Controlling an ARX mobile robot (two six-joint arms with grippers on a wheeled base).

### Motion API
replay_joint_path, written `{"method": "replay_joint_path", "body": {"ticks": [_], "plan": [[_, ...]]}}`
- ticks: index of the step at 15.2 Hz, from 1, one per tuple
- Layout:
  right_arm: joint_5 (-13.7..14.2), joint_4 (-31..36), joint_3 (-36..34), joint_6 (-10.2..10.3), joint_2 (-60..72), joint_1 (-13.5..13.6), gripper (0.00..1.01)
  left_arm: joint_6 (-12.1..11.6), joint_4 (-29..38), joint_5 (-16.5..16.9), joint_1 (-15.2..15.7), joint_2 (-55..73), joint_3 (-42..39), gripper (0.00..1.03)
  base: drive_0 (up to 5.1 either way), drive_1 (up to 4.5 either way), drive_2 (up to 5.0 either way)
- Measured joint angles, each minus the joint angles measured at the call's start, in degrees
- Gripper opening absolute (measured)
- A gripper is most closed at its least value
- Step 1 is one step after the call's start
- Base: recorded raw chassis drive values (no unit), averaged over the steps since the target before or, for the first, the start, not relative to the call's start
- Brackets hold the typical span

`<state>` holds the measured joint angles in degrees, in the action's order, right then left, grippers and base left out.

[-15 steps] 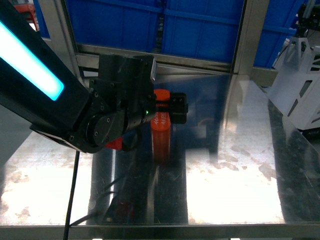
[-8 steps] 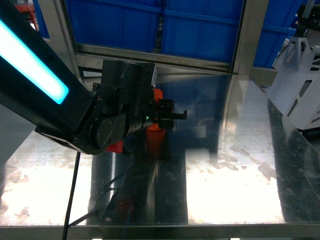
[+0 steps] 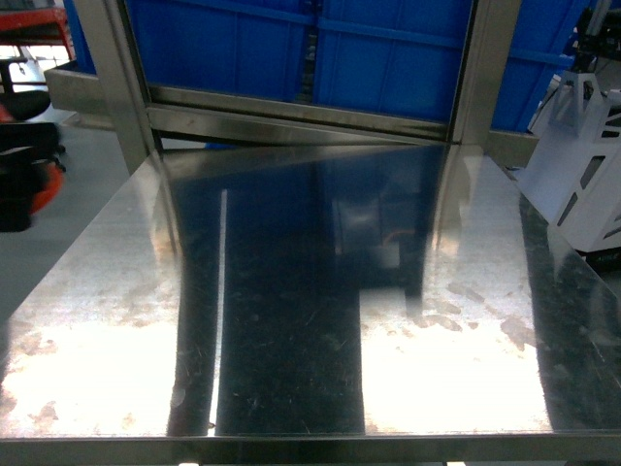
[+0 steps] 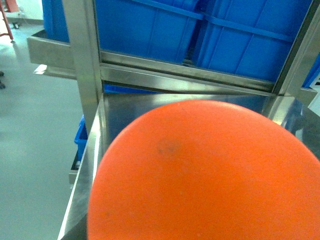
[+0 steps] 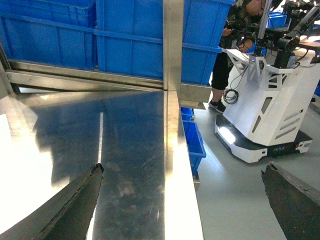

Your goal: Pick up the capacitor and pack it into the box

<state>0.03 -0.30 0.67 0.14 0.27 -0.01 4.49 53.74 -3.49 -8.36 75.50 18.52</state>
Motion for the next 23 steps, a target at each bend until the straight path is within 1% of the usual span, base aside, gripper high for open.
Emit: {"method": "replay_joint_path", "body": {"ticks": [1,2,3,4,5,6,7,9,12,16,17,23], "plan": [[0.0,0.0,0.0,0.0,0.0,0.0,0.98,0.0,-2.5,1.5,1.7,-5.0,-1.8,0.44,0.0,0.0,0.0],[0.0,0.0,0.0,0.0,0.0,0.0,0.98,0.3,-6.4,3.8,4.0,-12.0,-3.5,0.44,0.0,0.0,0.0],[0.0,0.0,0.0,0.0,0.0,0.0,0.98,0.2,-8.6,4.7,5.3,-16.2,-4.5,0.44,0.0,0.0,0.0],[0.0,0.0,0.0,0.0,0.0,0.0,0.98,-1.6,-14.6,4.0,7.7,-22.8,-5.8,0.44,0.0,0.0,0.0],[0.0,0.0,0.0,0.0,0.0,0.0,0.98,-2.3,-18.0,3.4,8.4,-27.3,-7.7,0.44,0.0,0.0,0.0],[0.0,0.0,0.0,0.0,0.0,0.0,0.98,-3.0,-19.9,3.3,8.5,-31.3,-10.1,0.44,0.0,0.0,0.0],[0.0,0.0,0.0,0.0,0.0,0.0,0.98,-3.4,-20.3,3.5,8.5,-33.4,-11.1,0.44,0.0,0.0,0.0],[0.0,0.0,0.0,0.0,0.0,0.0,0.98,-3.5,-21.4,3.5,8.3,-36.5,-11.9,0.44,0.0,0.0,0.0],[0.0,0.0,0.0,0.0,0.0,0.0,0.98,-3.5,-25.1,3.5,8.3,-42.0,-14.7,0.44,0.0,0.0,0.0],[0.0,0.0,0.0,0.0,0.0,0.0,0.98,-3.5,-29.8,3.5,8.3,-49.2,-16.3,0.44,0.0,0.0,0.0],[0.0,0.0,0.0,0.0,0.0,0.0,0.98,-3.5,-26.7,3.5,8.3,-49.1,-17.8,0.44,0.0,0.0,0.0],[0.0,0.0,0.0,0.0,0.0,0.0,0.98,-3.5,-35.9,3.5,8.3,-57.5,-17.8,0.44,0.0,0.0,0.0]]}}
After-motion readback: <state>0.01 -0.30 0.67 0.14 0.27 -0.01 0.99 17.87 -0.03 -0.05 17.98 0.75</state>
